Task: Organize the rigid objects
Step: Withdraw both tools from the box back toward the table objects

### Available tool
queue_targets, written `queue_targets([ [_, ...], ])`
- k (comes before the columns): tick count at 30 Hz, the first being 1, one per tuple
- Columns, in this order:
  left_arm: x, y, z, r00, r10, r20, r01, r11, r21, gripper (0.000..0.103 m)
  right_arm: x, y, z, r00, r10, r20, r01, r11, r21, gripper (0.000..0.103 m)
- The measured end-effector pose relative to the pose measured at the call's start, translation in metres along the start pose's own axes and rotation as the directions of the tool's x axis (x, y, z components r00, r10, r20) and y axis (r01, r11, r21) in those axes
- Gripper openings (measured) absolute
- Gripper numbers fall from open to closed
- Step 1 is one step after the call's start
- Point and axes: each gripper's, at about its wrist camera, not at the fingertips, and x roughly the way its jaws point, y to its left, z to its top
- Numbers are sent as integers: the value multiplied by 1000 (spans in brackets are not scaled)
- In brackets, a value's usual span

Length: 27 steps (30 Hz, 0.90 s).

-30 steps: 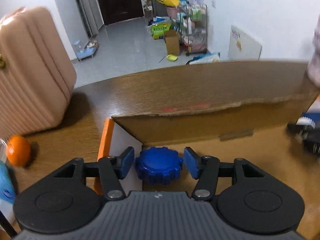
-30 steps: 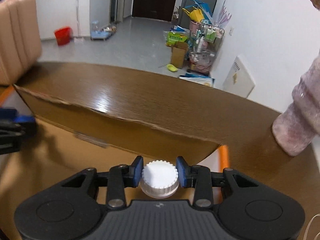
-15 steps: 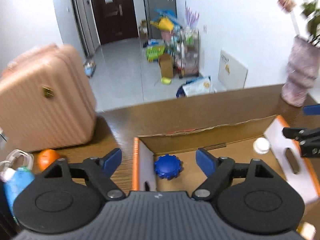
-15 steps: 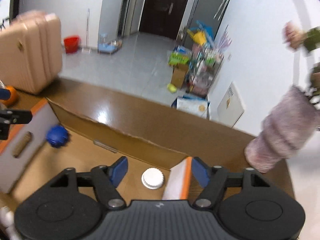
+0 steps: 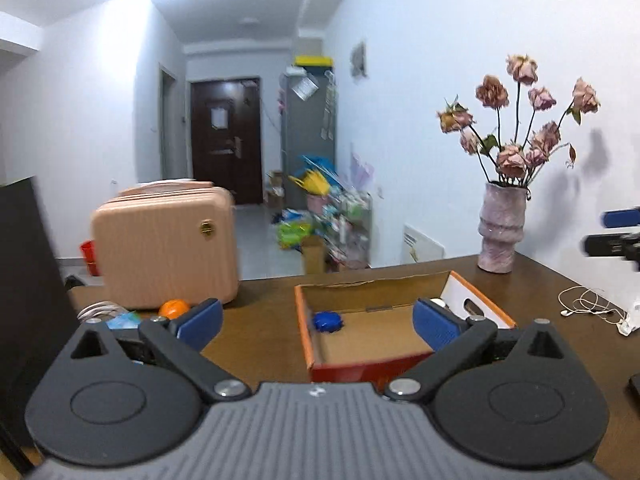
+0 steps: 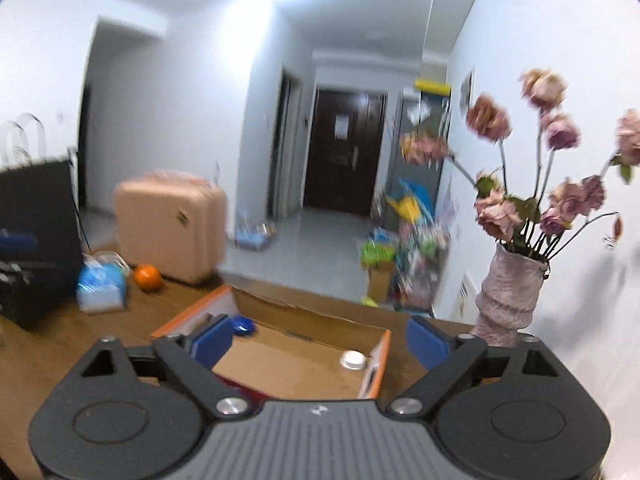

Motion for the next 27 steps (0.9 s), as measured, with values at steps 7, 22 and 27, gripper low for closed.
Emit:
queue_targets([
  [7, -77, -12, -80, 993, 103, 64, -104, 995, 12, 103, -91, 49, -93, 990, -34, 137, 23, 996, 85, 103],
  [22, -94, -55, -167, 998, -22, -57, 25, 999, 41, 103, -116, 100, -212, 998, -51, 21, 49, 994, 96, 103],
  [27, -64, -61, -168, 993, -10, -116, 18, 997, 73, 103, -92, 83, -217, 997, -60, -39, 67, 981, 183, 102],
])
